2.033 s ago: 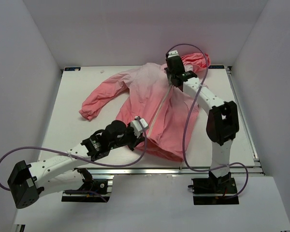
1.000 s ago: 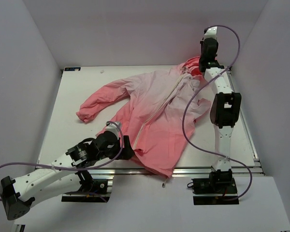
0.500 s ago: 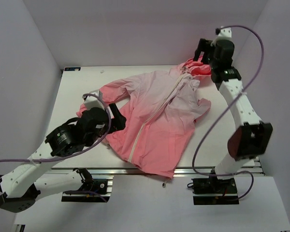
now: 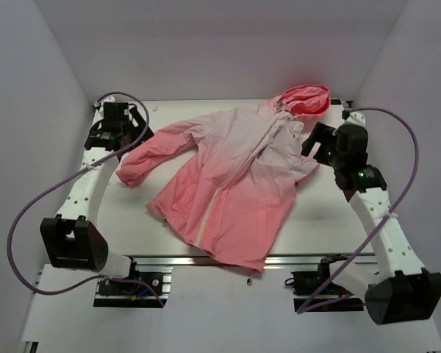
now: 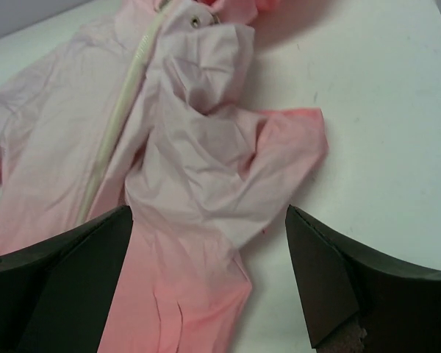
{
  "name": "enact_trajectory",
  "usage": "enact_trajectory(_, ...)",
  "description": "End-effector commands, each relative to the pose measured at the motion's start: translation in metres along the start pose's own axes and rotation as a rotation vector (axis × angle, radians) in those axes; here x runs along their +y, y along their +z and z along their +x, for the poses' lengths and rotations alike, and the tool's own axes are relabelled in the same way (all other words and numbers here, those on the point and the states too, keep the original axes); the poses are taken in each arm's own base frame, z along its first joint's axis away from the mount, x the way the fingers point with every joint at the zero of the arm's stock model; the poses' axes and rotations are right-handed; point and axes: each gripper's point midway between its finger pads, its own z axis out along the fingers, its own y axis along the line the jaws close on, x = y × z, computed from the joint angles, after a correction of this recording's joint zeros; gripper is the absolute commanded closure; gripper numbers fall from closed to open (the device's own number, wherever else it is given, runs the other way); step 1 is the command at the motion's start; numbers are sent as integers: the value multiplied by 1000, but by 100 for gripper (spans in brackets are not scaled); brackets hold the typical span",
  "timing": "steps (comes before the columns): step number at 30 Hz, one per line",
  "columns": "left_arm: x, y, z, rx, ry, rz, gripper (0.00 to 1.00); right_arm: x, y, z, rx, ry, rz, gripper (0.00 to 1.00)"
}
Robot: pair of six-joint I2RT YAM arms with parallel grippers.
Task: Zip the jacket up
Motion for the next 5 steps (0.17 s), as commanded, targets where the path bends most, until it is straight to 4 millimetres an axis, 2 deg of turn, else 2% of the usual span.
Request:
enact_trajectory(1,-18,-34,-25,-101,6,135,2,-12,-15,1,-37,15,47,10)
enact_trajectory(5,-4,-34,-22,-106,-1,109,2,-21,-24,-1,-58,8,85,11)
